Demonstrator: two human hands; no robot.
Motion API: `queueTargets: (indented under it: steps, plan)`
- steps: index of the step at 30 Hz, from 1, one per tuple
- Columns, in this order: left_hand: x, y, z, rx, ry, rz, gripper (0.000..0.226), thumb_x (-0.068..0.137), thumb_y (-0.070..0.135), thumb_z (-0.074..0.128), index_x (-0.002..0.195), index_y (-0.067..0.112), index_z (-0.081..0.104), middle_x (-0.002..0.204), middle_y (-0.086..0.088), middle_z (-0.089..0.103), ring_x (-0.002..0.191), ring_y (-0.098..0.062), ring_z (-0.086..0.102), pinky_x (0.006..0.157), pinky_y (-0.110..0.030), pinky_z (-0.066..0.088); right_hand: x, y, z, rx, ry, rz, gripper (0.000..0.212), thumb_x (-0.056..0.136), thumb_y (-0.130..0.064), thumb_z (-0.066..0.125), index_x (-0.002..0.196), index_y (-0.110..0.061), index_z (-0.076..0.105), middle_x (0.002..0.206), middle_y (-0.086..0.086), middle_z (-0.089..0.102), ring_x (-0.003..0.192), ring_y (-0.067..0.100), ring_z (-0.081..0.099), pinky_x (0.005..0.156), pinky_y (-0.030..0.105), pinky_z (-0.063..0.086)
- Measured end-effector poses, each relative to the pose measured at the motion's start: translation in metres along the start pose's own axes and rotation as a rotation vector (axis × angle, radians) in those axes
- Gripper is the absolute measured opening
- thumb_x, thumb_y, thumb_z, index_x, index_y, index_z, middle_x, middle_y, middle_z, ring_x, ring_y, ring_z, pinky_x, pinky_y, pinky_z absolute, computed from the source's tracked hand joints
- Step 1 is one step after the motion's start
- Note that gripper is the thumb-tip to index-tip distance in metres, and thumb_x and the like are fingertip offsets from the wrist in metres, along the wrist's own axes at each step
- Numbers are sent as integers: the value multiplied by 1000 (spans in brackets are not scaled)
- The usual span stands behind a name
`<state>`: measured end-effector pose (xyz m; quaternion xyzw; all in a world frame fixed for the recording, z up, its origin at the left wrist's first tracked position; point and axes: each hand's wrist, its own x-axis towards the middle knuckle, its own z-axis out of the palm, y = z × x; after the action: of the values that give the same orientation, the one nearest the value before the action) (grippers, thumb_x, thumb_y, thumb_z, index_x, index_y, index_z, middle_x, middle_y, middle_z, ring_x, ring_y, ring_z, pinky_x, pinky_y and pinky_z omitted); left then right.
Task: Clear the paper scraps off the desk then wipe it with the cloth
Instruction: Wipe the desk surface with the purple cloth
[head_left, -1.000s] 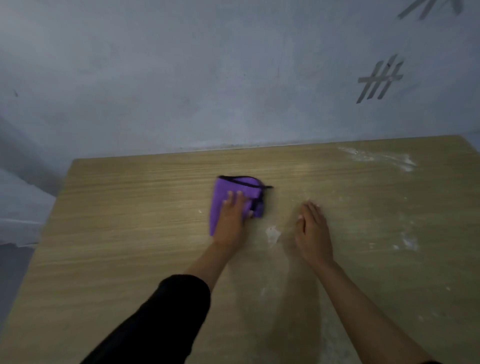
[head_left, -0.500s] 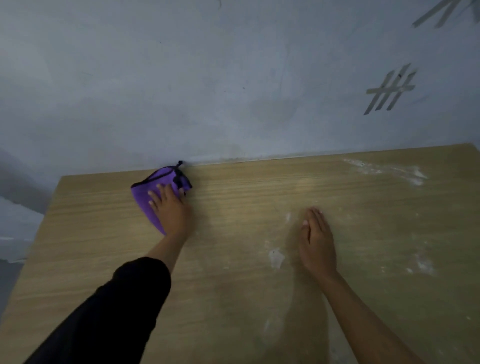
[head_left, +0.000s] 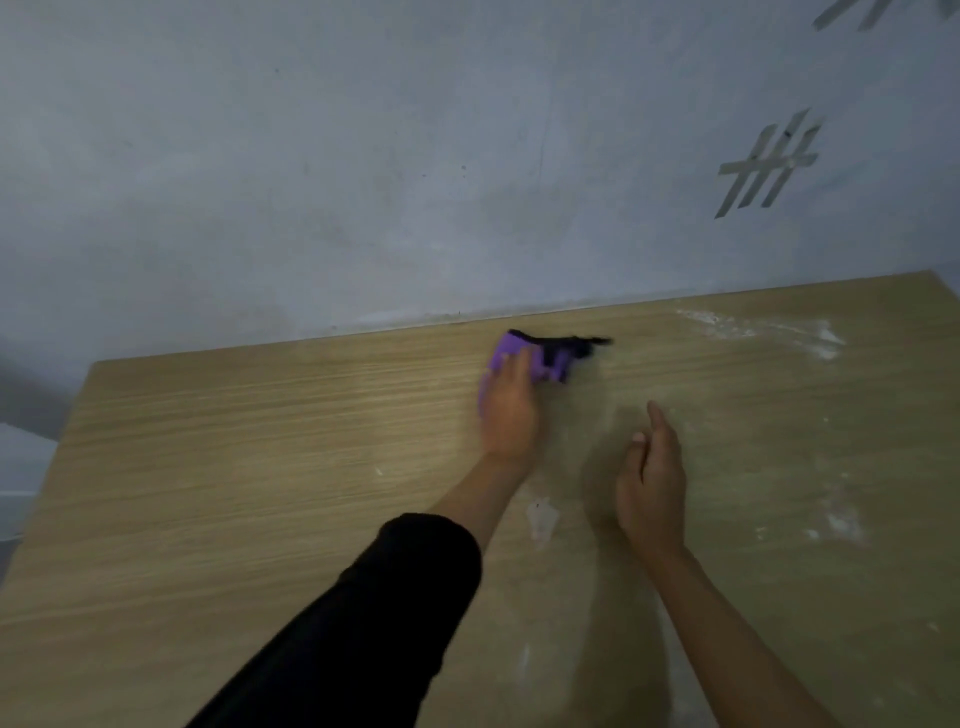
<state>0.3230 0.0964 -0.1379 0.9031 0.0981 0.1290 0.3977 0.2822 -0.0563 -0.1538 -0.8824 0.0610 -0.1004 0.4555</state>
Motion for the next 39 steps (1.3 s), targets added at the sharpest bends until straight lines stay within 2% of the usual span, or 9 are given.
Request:
queueTargets:
  steps: [3,7,11,17,22,25,29,34,39]
  plan:
    - [19,-37,-28,270,303,27,45,79,11,35,123,15,40,122,-19,61,116,-33,57,101,-35,29,1,10,-12,-97,15,-39,49,91,-25,30,135,-8,41,142,12,42,132,25,36,108,30,26]
    - [15,-59,-40,292,69,-218,44,98,20,35,140,9,30,151,-14,28,142,-25,21,117,-39,12,-2,31,-33,-185,-1,-27,51,89,-23,31,133,-1,43,142,17,41,134,28,35,111,35,26]
    - [-18,-46,-14,264,-92,-124,46,99,21,33,142,6,26,155,-11,16,145,-23,8,117,-35,1,-9,51,-51,-271,-22,-29,54,89,-26,26,129,3,47,138,20,46,132,32,37,111,43,27]
    - [-98,28,60,156,-297,156,50,89,31,41,127,0,49,129,-22,55,119,-44,50,87,-67,40,-24,63,-74,-208,-12,-55,56,86,-26,23,126,4,50,134,21,50,130,34,40,109,51,29]
    - [-159,90,82,-188,-398,-11,54,94,48,32,139,18,38,147,-4,38,139,-13,28,116,-25,17,-30,39,-103,-40,19,-88,53,91,-36,26,132,-8,45,137,11,48,129,23,39,106,30,29]
    - [-166,90,57,-374,-224,-128,36,90,28,43,125,20,49,123,-1,60,111,-12,56,99,-25,43,-44,34,-106,-129,-173,-248,61,89,-51,30,134,-13,46,141,5,46,131,19,39,106,32,32]
    - [-179,41,4,-189,31,-167,36,88,18,38,119,8,55,124,-7,58,118,-18,51,101,-8,30,-60,63,-94,-517,-322,-360,70,82,-59,33,132,-13,50,143,12,43,134,29,38,106,41,30]
    - [-217,-41,-62,194,257,-326,47,86,19,32,124,1,53,127,-12,59,130,-30,42,106,-35,28,-32,32,-78,-405,-138,-299,45,78,-31,34,89,0,65,87,25,63,85,43,58,76,48,46]
    - [-246,-71,-100,229,333,-472,39,90,1,42,128,9,48,137,-13,50,136,-29,35,112,-45,25,-89,-49,-18,-257,-207,-678,28,76,-25,45,86,-5,62,87,18,66,81,33,57,72,39,38]
